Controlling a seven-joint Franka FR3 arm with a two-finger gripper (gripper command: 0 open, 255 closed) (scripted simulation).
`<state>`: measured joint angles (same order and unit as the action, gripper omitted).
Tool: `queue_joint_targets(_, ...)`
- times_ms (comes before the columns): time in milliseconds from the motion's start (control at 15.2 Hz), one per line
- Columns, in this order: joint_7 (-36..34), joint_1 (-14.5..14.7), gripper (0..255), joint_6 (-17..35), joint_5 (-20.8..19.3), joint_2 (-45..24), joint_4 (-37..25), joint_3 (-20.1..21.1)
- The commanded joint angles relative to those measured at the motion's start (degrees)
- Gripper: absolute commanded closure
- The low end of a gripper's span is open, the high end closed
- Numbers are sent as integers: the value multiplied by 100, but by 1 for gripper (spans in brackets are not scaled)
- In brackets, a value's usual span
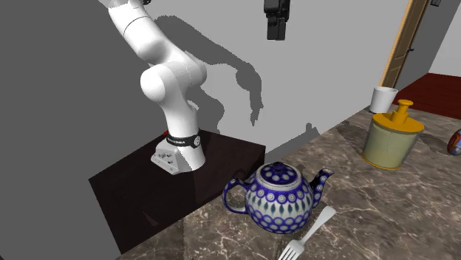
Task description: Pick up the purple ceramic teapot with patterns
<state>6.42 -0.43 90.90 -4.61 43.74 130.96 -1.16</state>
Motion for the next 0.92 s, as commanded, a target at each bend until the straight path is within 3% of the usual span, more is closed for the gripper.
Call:
queue_joint_targets(0, 0, 0, 0, 0, 0, 0, 0, 0)
queue_joint_targets(462, 722, 66, 0, 1522, -392, -312, 1042, -367)
queue_joint_targets(858, 1299, 85, 0, 2938, -729, -1003, 1603, -712)
